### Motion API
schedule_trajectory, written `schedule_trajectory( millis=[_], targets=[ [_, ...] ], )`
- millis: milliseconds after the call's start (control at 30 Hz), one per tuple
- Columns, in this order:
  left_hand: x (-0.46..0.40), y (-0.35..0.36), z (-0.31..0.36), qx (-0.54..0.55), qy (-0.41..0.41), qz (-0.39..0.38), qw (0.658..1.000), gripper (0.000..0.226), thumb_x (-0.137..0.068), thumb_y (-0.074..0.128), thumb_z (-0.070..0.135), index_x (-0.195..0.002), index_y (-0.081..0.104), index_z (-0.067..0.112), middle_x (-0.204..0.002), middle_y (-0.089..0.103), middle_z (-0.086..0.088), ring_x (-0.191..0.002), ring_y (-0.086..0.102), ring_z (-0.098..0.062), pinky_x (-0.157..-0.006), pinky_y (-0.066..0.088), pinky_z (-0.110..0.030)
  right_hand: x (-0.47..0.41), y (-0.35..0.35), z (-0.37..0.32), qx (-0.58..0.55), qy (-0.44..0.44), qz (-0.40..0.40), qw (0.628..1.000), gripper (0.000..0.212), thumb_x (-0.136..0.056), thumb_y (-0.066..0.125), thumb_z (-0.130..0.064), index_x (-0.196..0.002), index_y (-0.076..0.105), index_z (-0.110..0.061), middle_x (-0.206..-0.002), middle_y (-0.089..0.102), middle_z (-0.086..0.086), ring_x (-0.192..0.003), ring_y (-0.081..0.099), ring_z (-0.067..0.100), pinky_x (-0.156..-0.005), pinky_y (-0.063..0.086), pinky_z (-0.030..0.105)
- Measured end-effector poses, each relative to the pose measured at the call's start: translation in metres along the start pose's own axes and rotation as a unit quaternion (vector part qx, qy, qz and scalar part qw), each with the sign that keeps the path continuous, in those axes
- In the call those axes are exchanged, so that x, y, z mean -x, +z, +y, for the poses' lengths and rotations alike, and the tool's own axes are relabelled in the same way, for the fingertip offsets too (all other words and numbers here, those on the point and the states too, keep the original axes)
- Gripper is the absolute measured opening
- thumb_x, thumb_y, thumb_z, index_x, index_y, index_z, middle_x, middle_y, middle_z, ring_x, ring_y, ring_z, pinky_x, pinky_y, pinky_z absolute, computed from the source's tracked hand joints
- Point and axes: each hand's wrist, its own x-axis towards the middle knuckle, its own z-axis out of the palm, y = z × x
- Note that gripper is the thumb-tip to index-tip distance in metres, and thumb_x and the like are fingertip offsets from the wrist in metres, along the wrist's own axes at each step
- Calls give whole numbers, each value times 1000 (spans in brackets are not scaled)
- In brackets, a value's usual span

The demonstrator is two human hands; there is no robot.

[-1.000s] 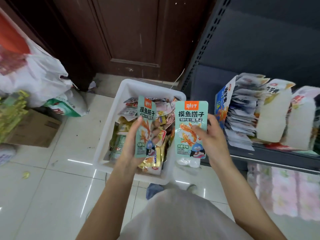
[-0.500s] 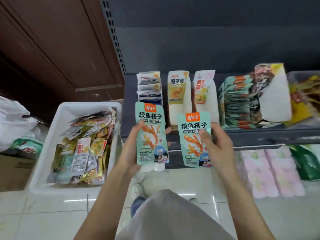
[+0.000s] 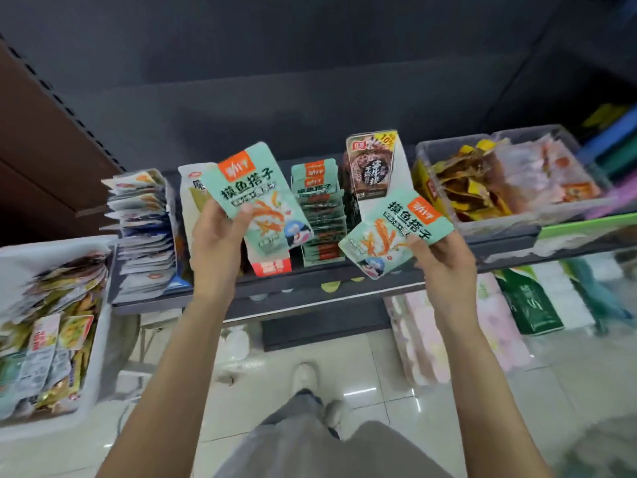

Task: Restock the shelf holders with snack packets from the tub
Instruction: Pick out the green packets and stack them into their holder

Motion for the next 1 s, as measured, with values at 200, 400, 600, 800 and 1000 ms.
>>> schedule_trajectory(
  millis=[200, 400, 600, 800, 1000],
  targets=[
    [-68, 43, -1, -107, 96, -12, 990, 16, -91, 62, 23, -104, 59, 33, -102, 67, 20, -97, 63, -6, -82, 53, -29, -48, 3, 0, -32, -2, 20, 999, 23, -92, 60, -11, -104, 62, -31, -98, 70, -20, -91, 66, -1, -66, 53, 16],
    [-97, 57, -32, -200, 99, -115, 968, 19, -91, 62, 17, -106, 60, 29, -97, 63, 25, -86, 59, 6, -76, 48, -16, -88, 8, -1, -42, 2, 35, 998, 24, -91, 62, -15, -115, 61, -20, -110, 70, -9, -101, 66, 9, -67, 53, 20],
    [-86, 51, -52, -375, 159, -153, 900, 18, -87, 68, 19, -103, 71, 13, -106, 69, 2, -96, 63, -10, -88, 50, -25, -120, 23, -10, -103, -14, 31, 994, 23, -93, 59, -13, -113, 60, -24, -110, 69, -11, -103, 66, 8, -72, 55, 22],
    [-72, 50, -49, -440, 239, -119, 858, 11, -82, 72, 12, -92, 74, 16, -95, 66, -1, -84, 63, -16, -75, 53, -33, -142, 39, -17, -84, -58, -93, 990, 18, -93, 60, -11, -104, 62, -25, -104, 69, -12, -100, 66, 5, -73, 52, 18],
    [-60, 55, -50, -452, 202, -97, 864, 33, -85, 69, 10, -117, 62, 14, -81, 67, 5, -76, 60, -13, -67, 55, -34, -153, 66, -20, 32, -164, -206, 964, 5, -93, 59, -11, -98, 61, -9, -92, 65, -15, -91, 64, -3, -70, 51, 14]
  ],
)
